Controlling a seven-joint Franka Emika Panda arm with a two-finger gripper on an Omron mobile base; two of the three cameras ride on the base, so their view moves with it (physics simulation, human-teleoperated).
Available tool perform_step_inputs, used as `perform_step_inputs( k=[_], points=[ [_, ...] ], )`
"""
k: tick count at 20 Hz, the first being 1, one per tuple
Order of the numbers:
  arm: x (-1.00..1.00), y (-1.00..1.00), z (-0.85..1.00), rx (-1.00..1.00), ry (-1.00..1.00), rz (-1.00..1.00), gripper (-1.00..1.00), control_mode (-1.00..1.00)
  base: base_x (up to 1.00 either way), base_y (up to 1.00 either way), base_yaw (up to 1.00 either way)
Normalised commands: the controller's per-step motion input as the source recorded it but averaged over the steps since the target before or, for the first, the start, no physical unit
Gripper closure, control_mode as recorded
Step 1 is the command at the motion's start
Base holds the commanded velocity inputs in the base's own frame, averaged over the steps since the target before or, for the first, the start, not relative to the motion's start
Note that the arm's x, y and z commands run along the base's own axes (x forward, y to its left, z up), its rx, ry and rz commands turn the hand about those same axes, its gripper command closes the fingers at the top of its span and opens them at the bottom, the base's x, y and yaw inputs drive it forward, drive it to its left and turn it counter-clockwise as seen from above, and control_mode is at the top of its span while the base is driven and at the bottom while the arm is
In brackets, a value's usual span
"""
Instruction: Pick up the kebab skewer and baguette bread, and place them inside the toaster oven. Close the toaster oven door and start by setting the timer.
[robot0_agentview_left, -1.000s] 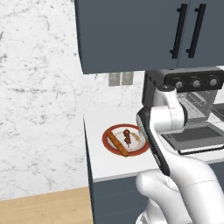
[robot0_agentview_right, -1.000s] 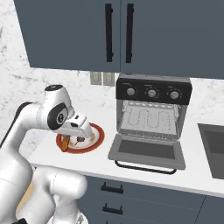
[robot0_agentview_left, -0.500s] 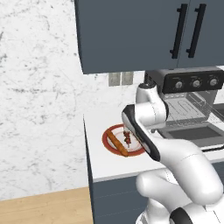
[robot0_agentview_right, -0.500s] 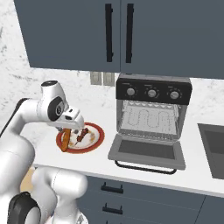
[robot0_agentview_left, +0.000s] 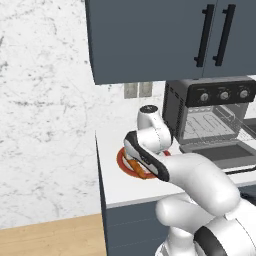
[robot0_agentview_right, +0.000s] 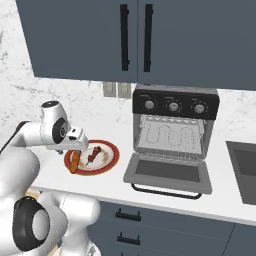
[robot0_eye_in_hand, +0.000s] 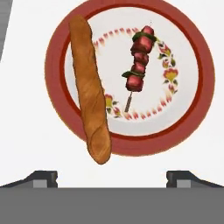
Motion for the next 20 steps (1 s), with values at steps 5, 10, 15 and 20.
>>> perform_step_inputs(
  k=[5,10,15,20],
  points=[
    [0.55,0.22,-0.29,0.00,0.02,0.19,-1.00,-1.00,0.00,0.00,0.00],
    [0.30,0.13,-0.25,0.00,0.05,0.15,-1.00,-1.00,0.00,0.00,0.00],
    [0.00,0.00,-0.21,0.00,0.07,0.06,-1.00,-1.00,0.00,0.00,0.00],
    [0.14,0.00,-0.32,0.00,0.10,0.01,-1.00,-1.00,0.00,0.00,0.00]
  ],
)
